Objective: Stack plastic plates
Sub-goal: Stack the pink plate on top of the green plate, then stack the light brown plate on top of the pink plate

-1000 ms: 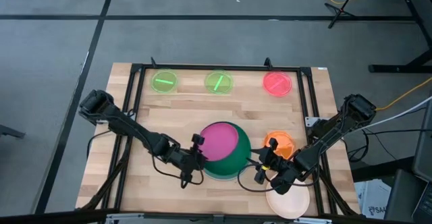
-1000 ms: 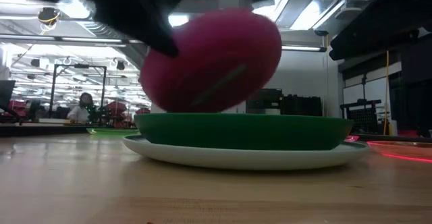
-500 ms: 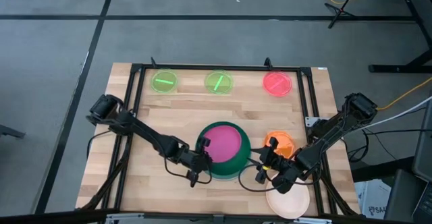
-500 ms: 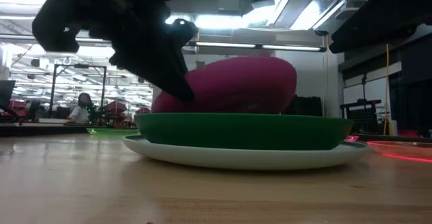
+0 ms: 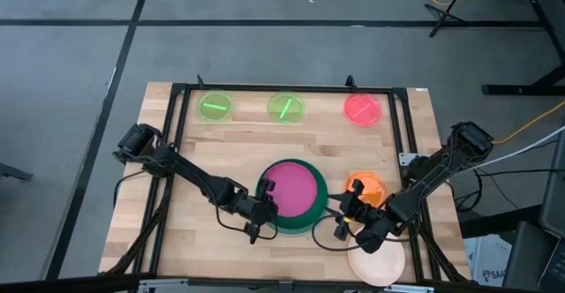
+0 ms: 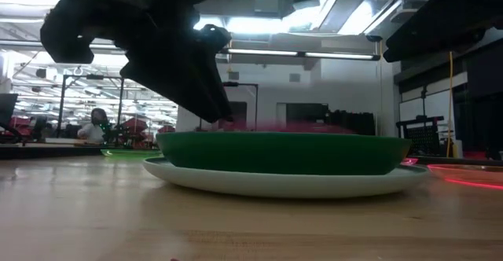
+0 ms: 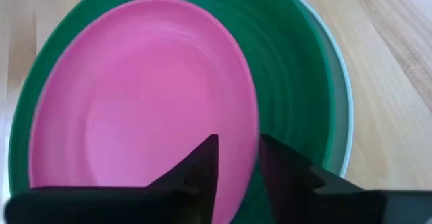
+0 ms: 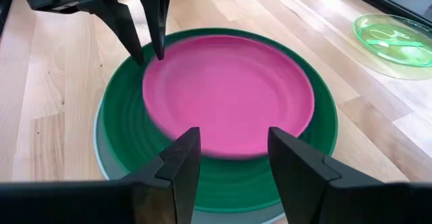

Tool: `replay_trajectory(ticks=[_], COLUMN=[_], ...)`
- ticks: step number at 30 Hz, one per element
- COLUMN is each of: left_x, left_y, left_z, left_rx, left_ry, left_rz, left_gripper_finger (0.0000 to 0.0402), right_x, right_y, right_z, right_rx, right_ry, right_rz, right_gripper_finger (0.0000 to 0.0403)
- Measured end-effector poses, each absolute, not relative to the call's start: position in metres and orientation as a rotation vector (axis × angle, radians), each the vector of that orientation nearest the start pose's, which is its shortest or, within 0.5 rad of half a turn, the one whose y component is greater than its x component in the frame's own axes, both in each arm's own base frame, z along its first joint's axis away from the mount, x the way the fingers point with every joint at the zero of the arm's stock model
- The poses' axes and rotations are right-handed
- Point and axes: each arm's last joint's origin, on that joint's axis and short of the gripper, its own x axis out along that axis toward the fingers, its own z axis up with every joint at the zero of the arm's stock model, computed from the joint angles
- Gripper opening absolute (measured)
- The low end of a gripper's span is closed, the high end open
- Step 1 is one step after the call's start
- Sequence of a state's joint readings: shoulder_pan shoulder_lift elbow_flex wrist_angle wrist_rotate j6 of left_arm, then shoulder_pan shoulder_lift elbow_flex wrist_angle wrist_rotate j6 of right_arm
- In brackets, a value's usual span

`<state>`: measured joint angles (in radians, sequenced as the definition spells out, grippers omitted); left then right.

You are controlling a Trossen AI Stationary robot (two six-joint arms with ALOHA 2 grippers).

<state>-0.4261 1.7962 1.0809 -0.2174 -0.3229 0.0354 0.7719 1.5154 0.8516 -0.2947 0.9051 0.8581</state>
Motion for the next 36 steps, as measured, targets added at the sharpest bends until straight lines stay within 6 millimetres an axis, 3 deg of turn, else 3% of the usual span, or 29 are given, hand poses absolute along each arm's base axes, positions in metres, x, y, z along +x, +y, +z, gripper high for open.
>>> replay_trajectory(ticks=[6,15,25,29,36], left_x=[0.323,0.299,0.266,0.259,0.254], left_y=[-0.147,-0.159,-0.145,-0.141,-0.138], left_z=[0.172,0.211,0.185,0.176,0.171], left_rx=[0.391,0.31,0.1,0.051,0.049], left_ry=[0.893,0.778,0.392,0.286,0.264], left_rz=[-0.133,-0.16,-0.189,-0.195,-0.187], left_gripper_finger=[0.0119,0.0117,0.0117,0.0117,0.0117], right_x=[0.22,0.22,0.213,0.194,0.158], right_y=[0.182,0.184,0.189,0.192,0.195], right_z=[0.193,0.193,0.193,0.202,0.208], right_rx=[0.112,0.148,0.221,0.275,0.381], right_ry=[0.522,0.558,0.739,0.781,0.839], right_rz=[-0.368,-0.325,-0.156,-0.135,-0.205], right_gripper_finger=[0.0165,0.0165,0.0165,0.0165,0.0165])
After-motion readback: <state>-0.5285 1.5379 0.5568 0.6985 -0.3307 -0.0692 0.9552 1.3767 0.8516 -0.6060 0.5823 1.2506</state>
